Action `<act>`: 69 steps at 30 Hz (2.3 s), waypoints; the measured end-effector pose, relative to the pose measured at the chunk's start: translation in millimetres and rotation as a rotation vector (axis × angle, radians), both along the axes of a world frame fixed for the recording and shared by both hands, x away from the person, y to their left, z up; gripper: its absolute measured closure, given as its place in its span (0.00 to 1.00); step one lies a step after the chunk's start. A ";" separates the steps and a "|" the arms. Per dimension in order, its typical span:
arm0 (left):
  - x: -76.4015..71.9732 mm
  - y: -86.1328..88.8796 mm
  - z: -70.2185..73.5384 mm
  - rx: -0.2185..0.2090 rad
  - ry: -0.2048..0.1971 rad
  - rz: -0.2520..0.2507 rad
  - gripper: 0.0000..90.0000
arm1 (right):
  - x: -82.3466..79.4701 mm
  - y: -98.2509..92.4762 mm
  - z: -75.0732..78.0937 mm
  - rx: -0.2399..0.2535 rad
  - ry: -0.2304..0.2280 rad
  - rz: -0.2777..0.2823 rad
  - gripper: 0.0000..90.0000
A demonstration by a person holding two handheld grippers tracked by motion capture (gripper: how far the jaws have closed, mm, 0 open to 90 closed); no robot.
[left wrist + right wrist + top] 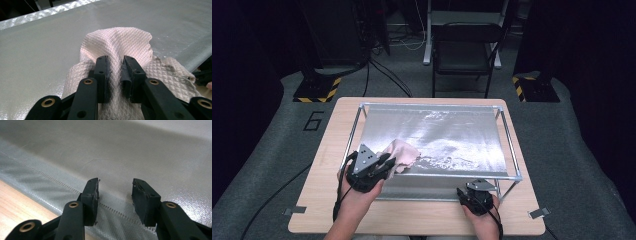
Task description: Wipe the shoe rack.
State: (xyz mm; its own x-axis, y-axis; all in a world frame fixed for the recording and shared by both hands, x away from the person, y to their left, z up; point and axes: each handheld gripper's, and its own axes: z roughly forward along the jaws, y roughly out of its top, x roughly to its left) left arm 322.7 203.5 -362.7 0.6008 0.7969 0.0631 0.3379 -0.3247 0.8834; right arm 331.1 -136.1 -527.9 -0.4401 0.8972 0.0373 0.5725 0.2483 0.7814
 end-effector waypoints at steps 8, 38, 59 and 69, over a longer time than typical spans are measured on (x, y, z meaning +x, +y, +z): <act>0.0 -7.6 0.3 0.000 0.008 0.008 0.82 | -0.4 2.4 -0.7 0.008 -0.002 0.003 0.63; -6.2 54.5 2.4 0.011 0.001 0.124 0.81 | -0.4 3.6 -0.3 0.010 0.006 0.007 0.63; -2.3 52.6 0.6 -0.010 0.013 0.154 0.82 | -0.1 3.9 -0.8 0.025 0.004 0.014 0.63; 3.1 19.4 0.2 0.010 0.018 0.079 0.82 | 0.4 3.1 -0.9 -0.002 0.000 0.009 0.63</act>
State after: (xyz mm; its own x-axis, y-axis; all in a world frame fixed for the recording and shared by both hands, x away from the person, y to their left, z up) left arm 325.8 222.9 -362.5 0.5375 0.8410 0.0613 0.3780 -0.3053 0.8740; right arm 331.5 -133.0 -528.8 -0.4481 0.8933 0.0351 0.5702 0.2554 0.7808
